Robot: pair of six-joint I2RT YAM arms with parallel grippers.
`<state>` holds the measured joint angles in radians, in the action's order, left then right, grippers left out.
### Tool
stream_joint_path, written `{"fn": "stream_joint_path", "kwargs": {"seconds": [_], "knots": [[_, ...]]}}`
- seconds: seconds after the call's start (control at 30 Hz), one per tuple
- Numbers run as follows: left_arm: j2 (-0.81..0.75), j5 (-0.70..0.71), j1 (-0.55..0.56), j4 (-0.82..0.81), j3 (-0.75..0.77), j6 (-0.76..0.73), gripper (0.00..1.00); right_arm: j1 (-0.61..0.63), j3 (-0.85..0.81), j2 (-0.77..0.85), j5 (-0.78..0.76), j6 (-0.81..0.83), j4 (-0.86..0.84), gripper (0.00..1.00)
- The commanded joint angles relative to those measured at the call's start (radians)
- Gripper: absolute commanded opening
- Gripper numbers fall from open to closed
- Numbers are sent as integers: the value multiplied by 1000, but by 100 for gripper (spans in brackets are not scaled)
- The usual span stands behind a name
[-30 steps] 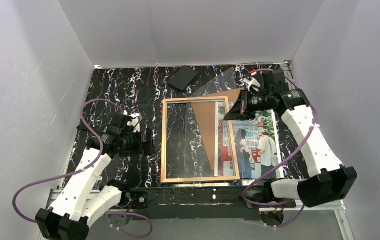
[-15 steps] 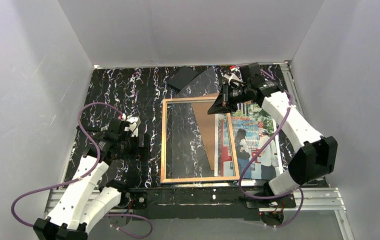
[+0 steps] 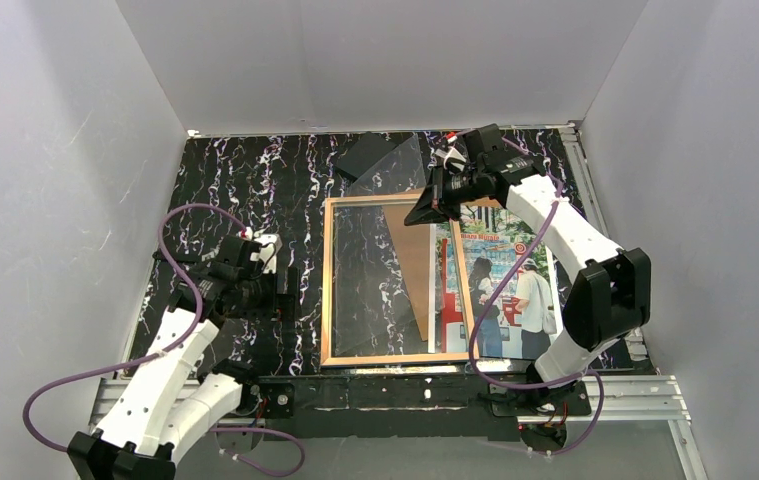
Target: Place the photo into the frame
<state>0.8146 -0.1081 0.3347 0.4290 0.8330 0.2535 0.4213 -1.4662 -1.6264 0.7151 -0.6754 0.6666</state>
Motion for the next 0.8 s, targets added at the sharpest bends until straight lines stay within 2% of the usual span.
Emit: {"fn": "stream_joint_path", "kwargs": {"seconds": [0.0, 0.77], "knots": [[17, -2, -5, 90, -9, -13, 98, 7, -42, -7, 35, -20, -81, 1], [28, 4, -6, 92, -9, -2, 98, 21, 86, 6, 27, -49, -157, 1]]}}
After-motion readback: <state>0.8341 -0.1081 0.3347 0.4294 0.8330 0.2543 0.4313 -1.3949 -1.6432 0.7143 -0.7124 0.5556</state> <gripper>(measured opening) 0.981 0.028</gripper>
